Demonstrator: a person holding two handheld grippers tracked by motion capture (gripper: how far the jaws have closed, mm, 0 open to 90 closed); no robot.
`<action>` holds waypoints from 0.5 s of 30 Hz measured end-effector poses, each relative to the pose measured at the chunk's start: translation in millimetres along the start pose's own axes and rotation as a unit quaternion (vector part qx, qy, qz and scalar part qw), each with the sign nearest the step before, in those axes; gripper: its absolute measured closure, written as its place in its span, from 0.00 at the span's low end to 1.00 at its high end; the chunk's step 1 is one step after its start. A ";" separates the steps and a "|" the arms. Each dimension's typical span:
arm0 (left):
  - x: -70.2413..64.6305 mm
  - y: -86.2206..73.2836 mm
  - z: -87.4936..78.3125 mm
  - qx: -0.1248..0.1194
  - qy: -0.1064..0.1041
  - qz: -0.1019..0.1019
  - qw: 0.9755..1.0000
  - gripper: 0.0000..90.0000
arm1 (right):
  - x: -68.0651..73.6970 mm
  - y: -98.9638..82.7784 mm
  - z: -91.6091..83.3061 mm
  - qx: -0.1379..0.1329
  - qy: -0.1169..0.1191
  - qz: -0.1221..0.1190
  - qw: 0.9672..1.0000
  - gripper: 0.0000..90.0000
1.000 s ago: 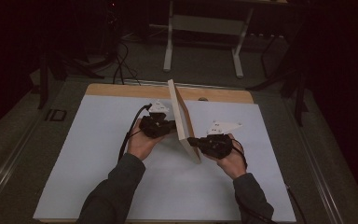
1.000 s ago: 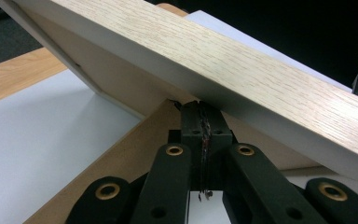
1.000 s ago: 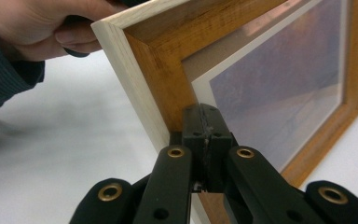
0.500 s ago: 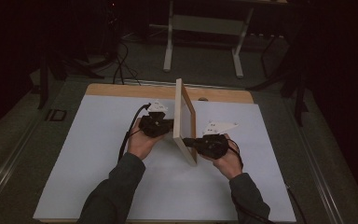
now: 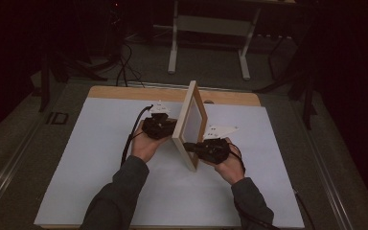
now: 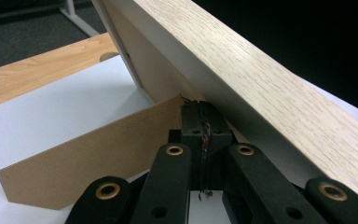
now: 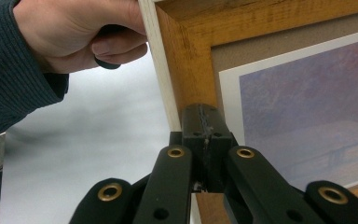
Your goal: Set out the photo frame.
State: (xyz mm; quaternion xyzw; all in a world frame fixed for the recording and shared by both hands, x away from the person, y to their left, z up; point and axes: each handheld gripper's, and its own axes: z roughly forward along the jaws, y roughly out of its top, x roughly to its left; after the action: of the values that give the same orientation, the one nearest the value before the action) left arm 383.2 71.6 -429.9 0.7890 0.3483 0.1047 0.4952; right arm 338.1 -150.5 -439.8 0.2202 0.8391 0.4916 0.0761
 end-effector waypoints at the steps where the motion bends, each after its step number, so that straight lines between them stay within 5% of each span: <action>1: 0.1 0.0 0.0 0.000 0.000 0.000 1.000 1.00 | 0.0 0.0 0.0 0.000 0.000 0.000 1.000 1.00; 8: 0.5 0.0 -0.5 0.001 0.003 -0.001 1.000 1.00 | 0.6 0.0 0.4 0.000 -0.003 -0.002 1.000 0.99; 15: 1.7 -3.2 -3.3 0.004 0.015 -0.005 1.000 0.89 | -1.5 -5.8 -0.6 0.007 -0.007 -0.002 1.000 0.93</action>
State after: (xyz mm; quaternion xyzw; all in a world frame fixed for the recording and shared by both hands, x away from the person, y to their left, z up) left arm 381.3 75.9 -431.3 0.7877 0.3601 0.1131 0.4869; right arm 337.5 -154.0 -444.6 0.2222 0.8425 0.4838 0.0818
